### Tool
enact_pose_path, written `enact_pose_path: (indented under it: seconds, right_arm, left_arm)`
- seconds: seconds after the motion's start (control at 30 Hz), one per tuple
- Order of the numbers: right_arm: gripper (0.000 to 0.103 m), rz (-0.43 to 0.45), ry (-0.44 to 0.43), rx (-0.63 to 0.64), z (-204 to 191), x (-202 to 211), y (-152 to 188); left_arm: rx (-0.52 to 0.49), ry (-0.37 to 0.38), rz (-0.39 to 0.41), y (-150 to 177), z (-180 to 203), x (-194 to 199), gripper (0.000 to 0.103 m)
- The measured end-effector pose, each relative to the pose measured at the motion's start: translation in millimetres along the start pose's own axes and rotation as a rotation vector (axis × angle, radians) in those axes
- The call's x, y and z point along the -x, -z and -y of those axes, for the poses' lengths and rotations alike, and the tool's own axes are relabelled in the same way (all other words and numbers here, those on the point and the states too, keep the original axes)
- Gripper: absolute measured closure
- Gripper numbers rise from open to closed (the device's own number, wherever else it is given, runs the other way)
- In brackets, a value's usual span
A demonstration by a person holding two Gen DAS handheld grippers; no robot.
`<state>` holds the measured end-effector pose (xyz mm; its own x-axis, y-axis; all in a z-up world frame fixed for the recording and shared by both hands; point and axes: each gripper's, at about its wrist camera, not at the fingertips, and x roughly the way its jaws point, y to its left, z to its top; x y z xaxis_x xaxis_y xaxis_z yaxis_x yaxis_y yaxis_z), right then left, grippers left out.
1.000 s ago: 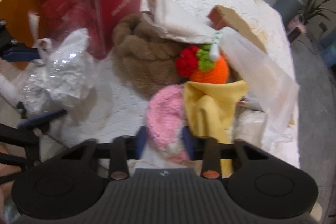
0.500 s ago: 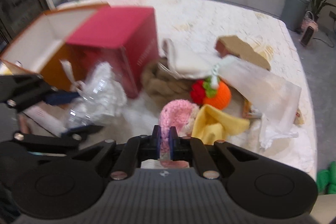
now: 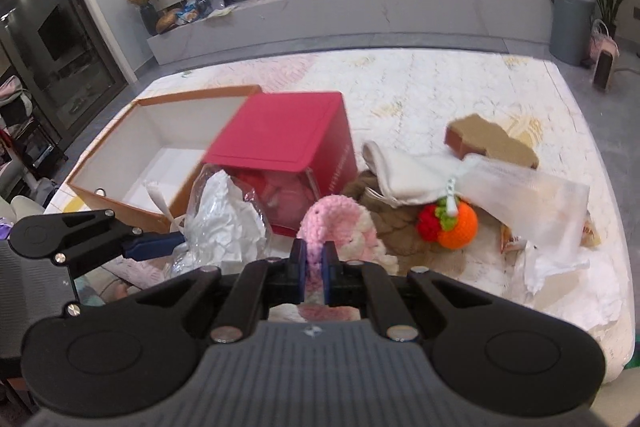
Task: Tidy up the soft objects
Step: 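Carry the foil bag and pink hat into the orange box and release both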
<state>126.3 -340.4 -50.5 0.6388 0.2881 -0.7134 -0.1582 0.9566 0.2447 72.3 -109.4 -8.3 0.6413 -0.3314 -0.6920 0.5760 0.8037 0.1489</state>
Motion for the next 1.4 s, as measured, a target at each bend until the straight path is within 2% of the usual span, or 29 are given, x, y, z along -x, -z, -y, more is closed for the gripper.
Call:
enact_pose_path:
  seconds: [0.17,0.4,0.63,0.73,0.93,1.03,1.17,1.4]
  right_arm:
    - [0.098,0.063,-0.009,0.074,-30.1,24.6,-8.0]
    - [0.098,0.137,-0.074,0.172,-82.5,41.8,-26.8]
    - [0.098,0.157,-0.216,0.2,-139.3,30.7,-63.3]
    - [0.098,0.161,-0.243,0.21,-161.9,14.5,-80.7]
    - [0.098,0.115,-0.217,0.247,-192.7,-51.8,-99.5]
    - [0.098,0.049,-0.214,0.239,-196.5,-94.8,-99.9]
    - [0.098,-0.042,-0.237,0.189,-199.4,-140.1,-96.4]
    - [0.098,-0.153,-0.275,0.14,-203.9,-191.9,-82.8]
  left_arm:
    - [0.039,-0.038,0.047,-5.2,-18.1,31.1,0.053]
    - [0.101,-0.126,0.077,-13.1,-71.5,66.5,0.053]
    - [0.182,-0.179,0.034,-33.4,-140.9,67.6,0.053]
    - [0.2,-0.21,0.007,-40.5,-165.9,55.0,0.053]
    - [0.237,-0.231,-0.124,-31.6,-210.5,1.7,0.053]
    - [0.261,-0.203,-0.22,-20.3,-227.2,-28.7,0.053]
    - [0.251,-0.216,-0.337,-1.7,-240.2,-61.3,0.053]
    - [0.284,-0.199,-0.42,20.4,-265.9,-88.3,0.053]
